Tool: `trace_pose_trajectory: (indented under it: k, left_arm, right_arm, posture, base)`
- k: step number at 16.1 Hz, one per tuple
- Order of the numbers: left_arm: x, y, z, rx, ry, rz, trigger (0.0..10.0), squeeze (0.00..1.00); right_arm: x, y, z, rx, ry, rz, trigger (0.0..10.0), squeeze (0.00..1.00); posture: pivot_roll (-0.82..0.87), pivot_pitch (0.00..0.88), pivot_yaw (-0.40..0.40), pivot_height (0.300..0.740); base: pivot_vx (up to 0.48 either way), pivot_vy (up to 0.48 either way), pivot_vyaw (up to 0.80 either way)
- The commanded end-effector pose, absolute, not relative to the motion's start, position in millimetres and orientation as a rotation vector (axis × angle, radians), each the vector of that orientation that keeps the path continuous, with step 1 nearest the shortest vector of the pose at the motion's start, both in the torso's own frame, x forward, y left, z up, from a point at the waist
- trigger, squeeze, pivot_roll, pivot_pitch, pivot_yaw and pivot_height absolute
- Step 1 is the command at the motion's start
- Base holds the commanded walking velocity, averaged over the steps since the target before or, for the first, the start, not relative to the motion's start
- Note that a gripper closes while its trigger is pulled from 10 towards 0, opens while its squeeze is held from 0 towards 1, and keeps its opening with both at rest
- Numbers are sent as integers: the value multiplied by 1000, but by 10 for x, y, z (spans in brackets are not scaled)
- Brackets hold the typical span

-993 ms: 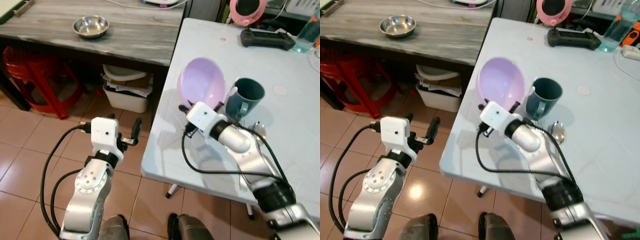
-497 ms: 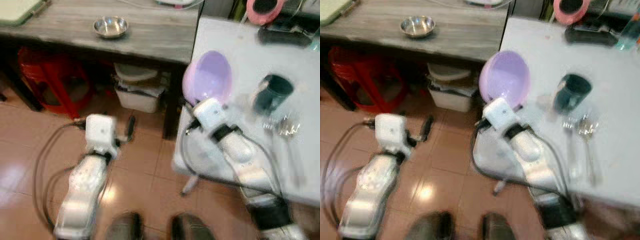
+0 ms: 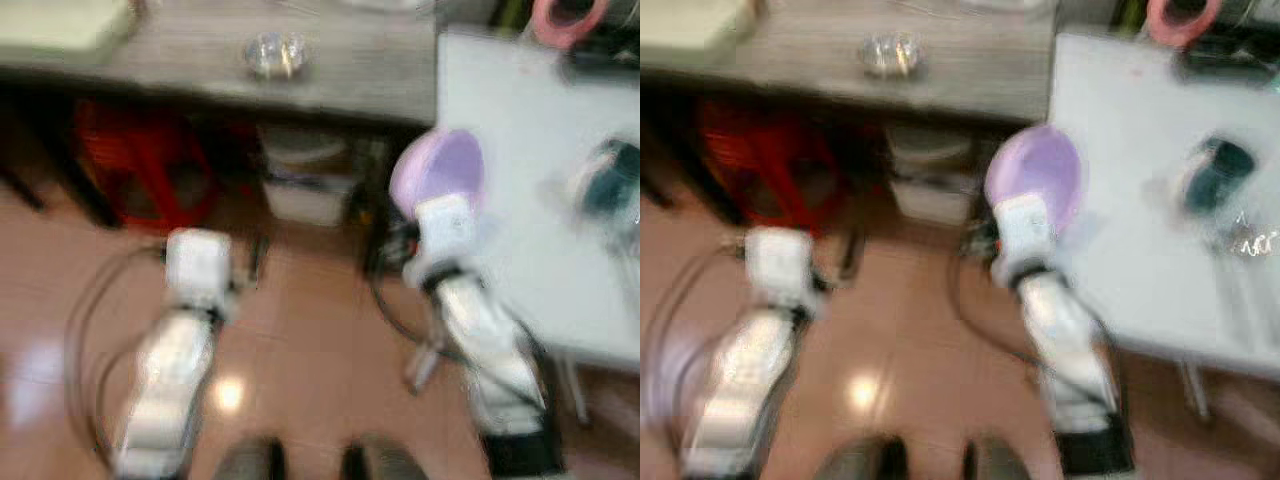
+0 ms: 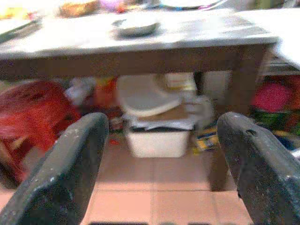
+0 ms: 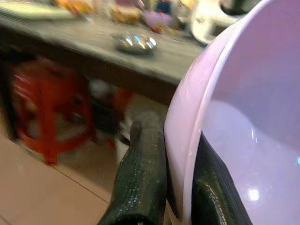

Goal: Setting the table

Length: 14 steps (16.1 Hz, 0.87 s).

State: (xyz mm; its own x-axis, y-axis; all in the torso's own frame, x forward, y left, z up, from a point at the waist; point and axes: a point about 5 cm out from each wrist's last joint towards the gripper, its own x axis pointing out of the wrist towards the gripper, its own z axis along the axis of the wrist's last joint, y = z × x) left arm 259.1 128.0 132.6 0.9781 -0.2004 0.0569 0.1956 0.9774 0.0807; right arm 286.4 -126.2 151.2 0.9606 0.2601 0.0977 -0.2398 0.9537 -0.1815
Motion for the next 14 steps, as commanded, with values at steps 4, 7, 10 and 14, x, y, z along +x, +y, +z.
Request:
trace_pose_trajectory:
  k: [4,7,10,14]
  left_arm:
    - [2663,1334,1384,107,-93,-203,10000,0]
    - [2661,1307,1377,100,-100,-208,10000,0]
    - [2670,1281,1394,94,-114,-217,10000,0]
    - [2666,1234,1421,82,-134,-237,10000,0]
  right_arm:
    - [2863,-1236,1647,-123,-169,261,10000,0]
    - [2862,-1240,1672,-101,-173,262,10000,0]
    - [2864,-1223,1679,-111,-171,279,10000,0]
    - [2876,-1207,1697,-115,-177,292,10000,0]
  posture:
    - [-10,117,-10,740]
    - [-12,112,-14,740]
    - [-13,108,-16,740]
    - [-14,106,-16,740]
  base:
    - [343,336,0]
    - [347,331,0]
    - [374,220,-485]
    - [429,0,-383]
